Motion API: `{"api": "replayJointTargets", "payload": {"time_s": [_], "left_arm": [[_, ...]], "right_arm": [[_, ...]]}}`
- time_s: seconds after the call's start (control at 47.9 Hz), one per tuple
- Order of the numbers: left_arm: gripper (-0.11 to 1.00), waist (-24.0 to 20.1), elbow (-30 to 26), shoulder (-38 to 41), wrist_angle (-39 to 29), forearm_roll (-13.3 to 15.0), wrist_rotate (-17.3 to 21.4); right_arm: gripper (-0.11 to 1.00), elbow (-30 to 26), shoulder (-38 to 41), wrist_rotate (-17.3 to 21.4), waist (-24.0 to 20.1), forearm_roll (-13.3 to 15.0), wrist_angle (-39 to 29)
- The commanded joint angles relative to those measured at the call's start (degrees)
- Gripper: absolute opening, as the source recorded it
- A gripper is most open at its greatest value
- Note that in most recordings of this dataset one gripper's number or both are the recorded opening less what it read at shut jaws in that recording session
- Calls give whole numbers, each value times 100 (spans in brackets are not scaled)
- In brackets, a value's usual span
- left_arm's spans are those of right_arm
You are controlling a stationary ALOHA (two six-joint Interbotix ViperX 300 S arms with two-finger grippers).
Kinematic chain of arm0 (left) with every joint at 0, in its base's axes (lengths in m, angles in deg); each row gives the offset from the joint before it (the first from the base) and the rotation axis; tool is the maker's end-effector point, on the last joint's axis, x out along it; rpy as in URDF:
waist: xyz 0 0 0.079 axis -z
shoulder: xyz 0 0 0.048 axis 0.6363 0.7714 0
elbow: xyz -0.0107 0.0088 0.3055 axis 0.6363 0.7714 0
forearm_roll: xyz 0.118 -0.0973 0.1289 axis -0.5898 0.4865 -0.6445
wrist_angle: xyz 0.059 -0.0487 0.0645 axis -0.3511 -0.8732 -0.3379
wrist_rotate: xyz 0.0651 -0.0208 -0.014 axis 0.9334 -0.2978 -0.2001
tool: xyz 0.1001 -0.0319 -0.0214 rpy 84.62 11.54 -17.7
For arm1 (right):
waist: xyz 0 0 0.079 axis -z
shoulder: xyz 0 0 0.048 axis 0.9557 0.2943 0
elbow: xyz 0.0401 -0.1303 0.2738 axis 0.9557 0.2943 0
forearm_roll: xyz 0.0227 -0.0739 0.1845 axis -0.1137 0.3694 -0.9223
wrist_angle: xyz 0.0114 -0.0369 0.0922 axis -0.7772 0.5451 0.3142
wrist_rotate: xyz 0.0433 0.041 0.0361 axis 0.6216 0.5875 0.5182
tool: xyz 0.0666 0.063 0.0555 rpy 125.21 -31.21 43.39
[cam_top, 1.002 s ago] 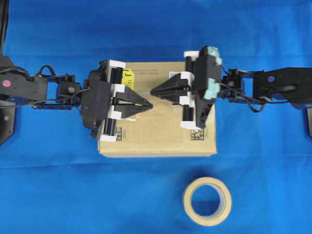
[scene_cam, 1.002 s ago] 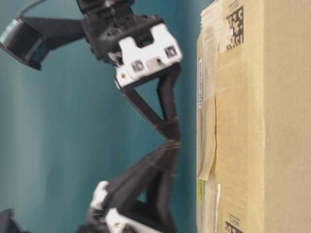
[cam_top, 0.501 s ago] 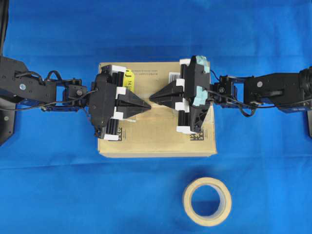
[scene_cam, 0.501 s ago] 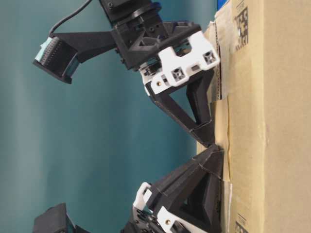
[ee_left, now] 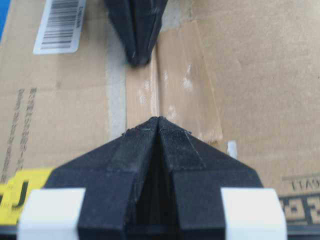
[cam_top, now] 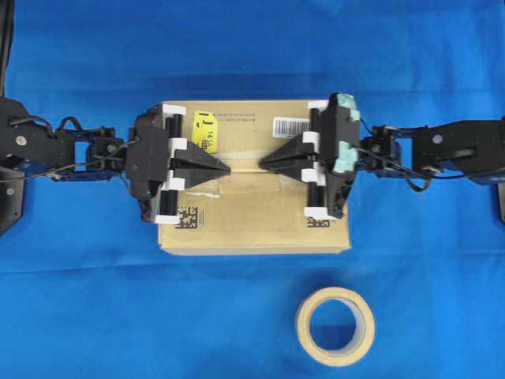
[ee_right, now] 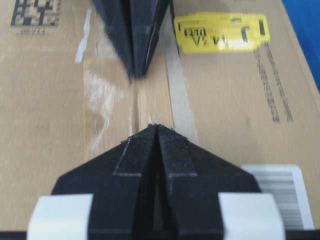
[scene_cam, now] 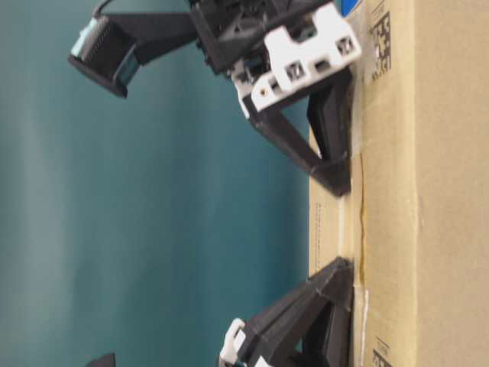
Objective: Apply tape along the seams of the closed cardboard box to seal it securely.
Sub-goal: 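Slide both grippers along the tape to smooth it flat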
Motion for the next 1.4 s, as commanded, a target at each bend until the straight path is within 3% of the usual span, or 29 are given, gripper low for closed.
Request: {"api": "replayJointTargets", "payload": {"time_s": [0.0,0.188,0.376,0.626,1.127,1.378], "left_arm": [[0,-79,202,-70,-26,44,-9],[0,9,62,-220,-18,44,0],[0,185,-378,-369,62,44,26],[0,501,-712,-132,527,18,26],[0,571,-404,431,536,44,0],[0,545,-70,343,536,167,-9]], "right_arm": [[0,193,-193,9,-9,-35,-44],[0,308,-580,9,-18,-44,-35],[0,53,-984,-53,-26,0,62],[0,-352,-668,-62,-97,62,193],[0,-554,167,9,-343,-53,220],[0,-255,237,9,-431,-352,211]]}}
